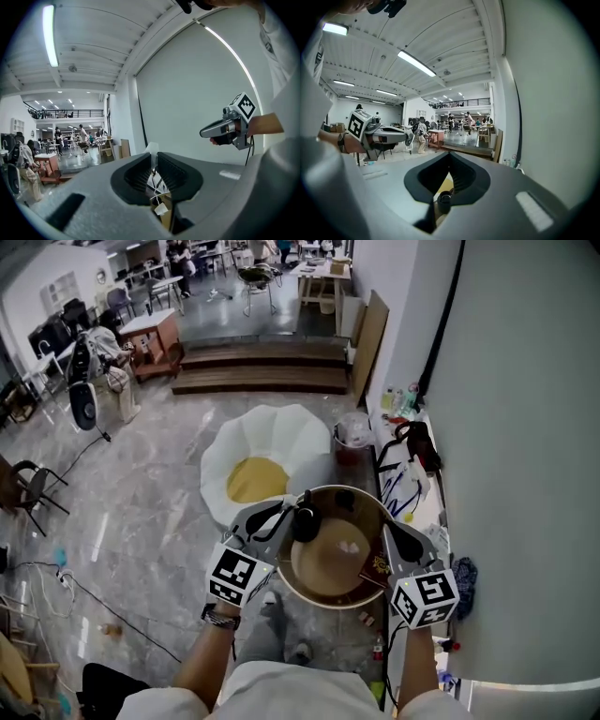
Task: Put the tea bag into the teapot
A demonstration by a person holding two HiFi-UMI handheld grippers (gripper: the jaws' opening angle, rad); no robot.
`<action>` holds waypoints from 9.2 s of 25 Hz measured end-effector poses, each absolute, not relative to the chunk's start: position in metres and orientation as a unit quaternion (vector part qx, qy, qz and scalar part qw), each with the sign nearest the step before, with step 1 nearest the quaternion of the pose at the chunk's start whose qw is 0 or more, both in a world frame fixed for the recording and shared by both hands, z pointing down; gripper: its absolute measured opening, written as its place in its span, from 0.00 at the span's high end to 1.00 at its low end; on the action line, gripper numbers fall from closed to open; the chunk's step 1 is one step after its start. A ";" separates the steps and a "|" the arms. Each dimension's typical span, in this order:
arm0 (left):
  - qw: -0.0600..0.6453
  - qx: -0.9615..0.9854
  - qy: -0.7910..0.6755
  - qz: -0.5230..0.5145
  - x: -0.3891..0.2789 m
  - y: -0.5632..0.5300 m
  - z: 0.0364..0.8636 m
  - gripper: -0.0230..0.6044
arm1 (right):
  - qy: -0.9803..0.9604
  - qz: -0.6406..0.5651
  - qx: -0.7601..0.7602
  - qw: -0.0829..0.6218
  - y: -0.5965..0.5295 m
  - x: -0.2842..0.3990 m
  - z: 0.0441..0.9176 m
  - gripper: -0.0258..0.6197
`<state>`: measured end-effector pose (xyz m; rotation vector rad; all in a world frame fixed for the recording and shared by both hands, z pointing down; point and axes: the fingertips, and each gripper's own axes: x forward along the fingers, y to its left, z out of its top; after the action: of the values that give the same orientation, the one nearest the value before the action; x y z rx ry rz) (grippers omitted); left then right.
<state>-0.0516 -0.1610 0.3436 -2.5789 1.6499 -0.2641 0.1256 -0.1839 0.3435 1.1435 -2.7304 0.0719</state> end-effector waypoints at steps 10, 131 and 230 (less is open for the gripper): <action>0.021 -0.873 0.481 -0.082 -0.060 -0.247 0.392 0.88 | -0.905 0.050 0.410 0.105 -0.257 0.093 0.385 0.95; -0.153 -0.861 0.443 -0.200 -0.069 -0.358 0.625 0.96 | -0.865 0.142 0.454 0.162 -0.314 0.099 0.516 0.95; 0.097 -0.839 0.529 -0.078 -0.161 -0.036 0.256 0.96 | -0.923 -0.055 0.370 0.087 -0.060 -0.032 0.257 0.95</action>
<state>-0.1608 -0.0364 0.2558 -2.4854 1.5670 -0.2316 -0.0316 -0.0597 0.2574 1.1032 -2.7509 -0.1628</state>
